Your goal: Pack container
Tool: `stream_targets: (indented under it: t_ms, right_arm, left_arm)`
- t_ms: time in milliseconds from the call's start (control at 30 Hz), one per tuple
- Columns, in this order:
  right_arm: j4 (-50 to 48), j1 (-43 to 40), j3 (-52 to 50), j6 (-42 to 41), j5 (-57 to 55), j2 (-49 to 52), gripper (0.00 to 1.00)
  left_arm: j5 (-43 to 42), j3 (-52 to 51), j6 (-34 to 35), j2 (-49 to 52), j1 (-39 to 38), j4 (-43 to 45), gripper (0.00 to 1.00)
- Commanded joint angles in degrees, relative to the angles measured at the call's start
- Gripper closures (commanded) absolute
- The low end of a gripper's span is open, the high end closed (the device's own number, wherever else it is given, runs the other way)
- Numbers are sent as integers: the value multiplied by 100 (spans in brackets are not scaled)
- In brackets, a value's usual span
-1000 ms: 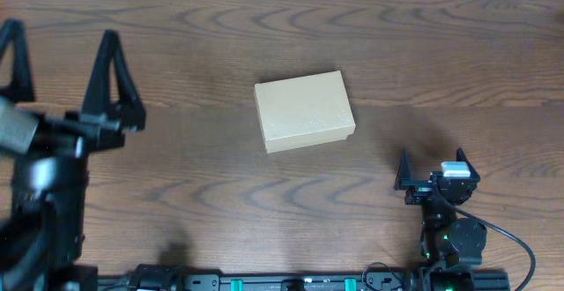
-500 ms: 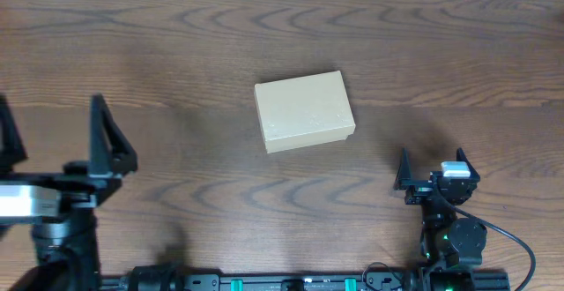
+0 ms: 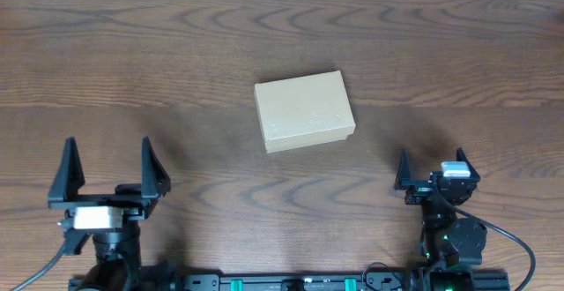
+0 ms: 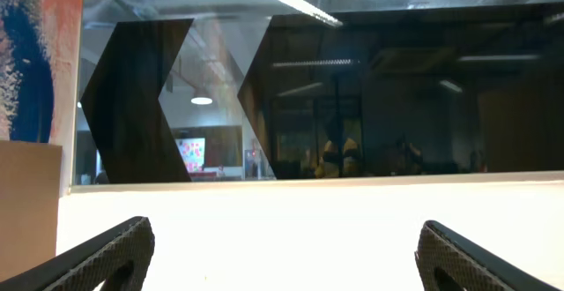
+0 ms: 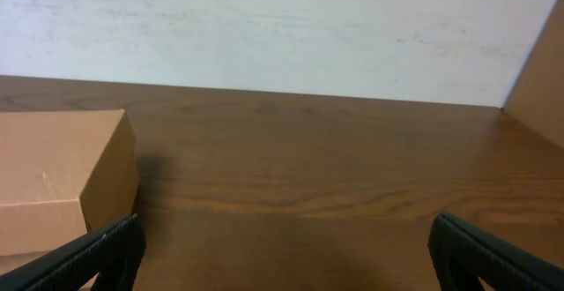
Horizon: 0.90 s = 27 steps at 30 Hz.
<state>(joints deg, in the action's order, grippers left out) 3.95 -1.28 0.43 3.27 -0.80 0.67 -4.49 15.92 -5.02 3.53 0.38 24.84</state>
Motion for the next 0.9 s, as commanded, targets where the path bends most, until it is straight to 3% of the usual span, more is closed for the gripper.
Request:
stream_targets:
  t_ms: [0,633,867]
  right_arm:
    - [28,-52,-13,66,39,-37,1]
    - [26,-52,-13,66,39,-37,1]
    - [28,-52,-13,66,39,-37,1]
  left_arm:
    - [46,-273,-120,-289,39,125,5]
    - [216,-1108,-262,-334,39,1416,5]
    - [271,-1303,-271,-334,39,1447,5]
